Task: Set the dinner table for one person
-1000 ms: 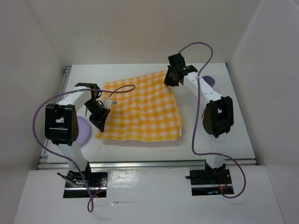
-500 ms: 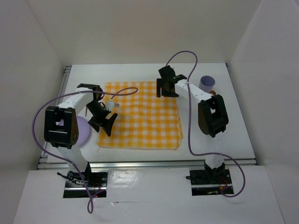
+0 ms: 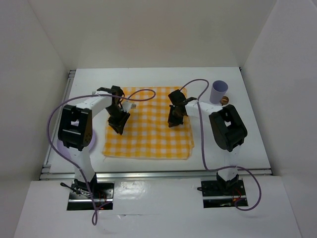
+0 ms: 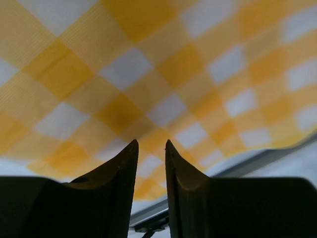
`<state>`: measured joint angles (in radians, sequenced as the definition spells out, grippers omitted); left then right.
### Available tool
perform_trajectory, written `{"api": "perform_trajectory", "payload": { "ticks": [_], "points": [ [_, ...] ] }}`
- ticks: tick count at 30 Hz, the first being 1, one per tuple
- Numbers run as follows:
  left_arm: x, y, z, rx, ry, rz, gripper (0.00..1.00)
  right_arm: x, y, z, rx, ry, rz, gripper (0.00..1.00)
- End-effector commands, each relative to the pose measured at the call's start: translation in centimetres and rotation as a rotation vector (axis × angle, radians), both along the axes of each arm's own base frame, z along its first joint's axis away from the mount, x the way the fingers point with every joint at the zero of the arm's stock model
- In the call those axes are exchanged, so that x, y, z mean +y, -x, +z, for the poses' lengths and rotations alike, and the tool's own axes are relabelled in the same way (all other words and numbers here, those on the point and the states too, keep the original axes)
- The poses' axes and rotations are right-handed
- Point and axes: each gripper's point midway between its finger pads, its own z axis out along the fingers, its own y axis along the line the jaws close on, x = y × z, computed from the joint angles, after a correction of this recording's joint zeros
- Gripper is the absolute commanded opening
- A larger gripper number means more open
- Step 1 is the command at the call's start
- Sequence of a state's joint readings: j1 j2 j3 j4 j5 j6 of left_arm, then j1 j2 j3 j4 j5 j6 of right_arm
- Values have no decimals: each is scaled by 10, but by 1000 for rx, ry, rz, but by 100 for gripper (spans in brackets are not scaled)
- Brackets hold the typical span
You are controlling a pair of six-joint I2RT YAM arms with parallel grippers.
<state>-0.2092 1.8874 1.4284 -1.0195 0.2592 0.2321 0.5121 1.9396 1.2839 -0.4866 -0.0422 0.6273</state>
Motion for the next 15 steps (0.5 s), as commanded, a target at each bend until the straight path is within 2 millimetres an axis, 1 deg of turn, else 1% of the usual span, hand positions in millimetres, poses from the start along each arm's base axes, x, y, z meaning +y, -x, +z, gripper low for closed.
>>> {"api": "perform_trajectory", "payload": {
  "ticks": [1,2,3,4,5,7,8,9,10,11,12,14,15],
  "points": [
    [28,12,-38,67,-165,82,34,-16,0,-7,29,-32,-138,0],
    [30,10,-45,52,-174,83,32,-23,-2,-8,24,-35,-153,0],
    [31,14,-49,60,-176,82,30,-29,-2,-8,27,-34,-167,0],
    [35,22,-54,72,-189,81,30,-47,-7,-11,18,10,-212,0],
    [38,24,-57,71,-207,80,27,-56,-8,-12,24,31,-233,0],
    [43,28,-66,79,-233,79,25,-69,-6,-18,49,60,-252,0],
    [44,31,-68,87,-235,78,25,-77,-8,-20,52,85,-254,0],
    [41,36,-72,110,-222,76,22,-81,-9,-20,43,102,-261,0],
    [39,41,-70,133,-202,64,22,-84,-8,-21,44,120,-251,0],
    [31,43,-69,141,-153,52,22,-91,-10,-21,35,141,-253,0],
    [28,44,-65,142,-135,53,24,-92,-11,-19,32,151,-256,0],
    [25,35,-57,104,-117,46,27,-93,-16,-6,1,149,-250,0],
    [20,35,-53,111,-89,47,27,-93,-17,1,-8,149,-243,0]
  ]
}}
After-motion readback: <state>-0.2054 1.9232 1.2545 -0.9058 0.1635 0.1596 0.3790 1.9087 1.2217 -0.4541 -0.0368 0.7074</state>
